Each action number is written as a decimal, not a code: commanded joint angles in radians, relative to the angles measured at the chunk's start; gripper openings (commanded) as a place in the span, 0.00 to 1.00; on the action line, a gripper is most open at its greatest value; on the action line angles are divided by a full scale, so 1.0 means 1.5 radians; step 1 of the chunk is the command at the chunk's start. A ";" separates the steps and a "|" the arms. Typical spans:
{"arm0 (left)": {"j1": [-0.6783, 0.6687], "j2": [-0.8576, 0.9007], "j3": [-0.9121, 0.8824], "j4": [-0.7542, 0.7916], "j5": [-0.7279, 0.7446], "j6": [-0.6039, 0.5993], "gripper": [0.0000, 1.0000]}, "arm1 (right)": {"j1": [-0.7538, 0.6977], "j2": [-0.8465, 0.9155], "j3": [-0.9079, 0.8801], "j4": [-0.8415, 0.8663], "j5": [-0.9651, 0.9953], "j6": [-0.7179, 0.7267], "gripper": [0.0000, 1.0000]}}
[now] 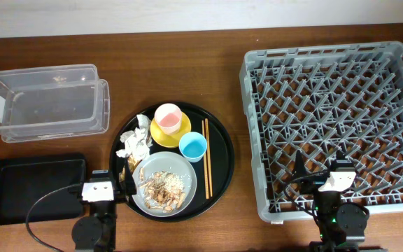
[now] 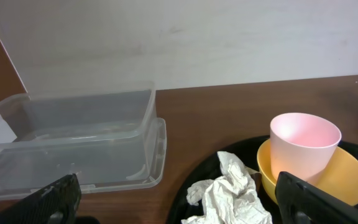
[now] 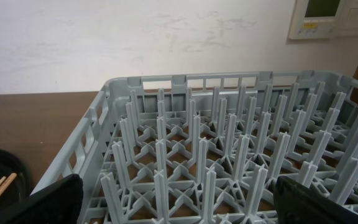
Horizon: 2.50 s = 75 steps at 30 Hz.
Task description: Sort waste into correct bins and load items into the dishwasher rack
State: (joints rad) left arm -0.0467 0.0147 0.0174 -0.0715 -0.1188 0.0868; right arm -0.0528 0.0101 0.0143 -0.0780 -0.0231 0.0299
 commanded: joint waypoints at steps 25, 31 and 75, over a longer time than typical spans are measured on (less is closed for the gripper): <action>-0.002 -0.006 -0.005 0.000 0.011 0.008 1.00 | -0.005 -0.002 -0.006 -0.001 0.008 0.002 0.98; -0.004 -0.005 -0.005 0.037 0.352 -0.055 1.00 | -0.005 -0.002 -0.006 -0.001 0.008 0.002 0.98; -0.013 0.724 0.851 -0.716 0.276 -0.066 1.00 | -0.005 -0.002 -0.006 -0.001 0.008 0.002 0.98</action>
State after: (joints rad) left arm -0.0513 0.9901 1.1744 -1.0622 0.4385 0.0364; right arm -0.0528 0.0113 0.0139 -0.0776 -0.0231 0.0299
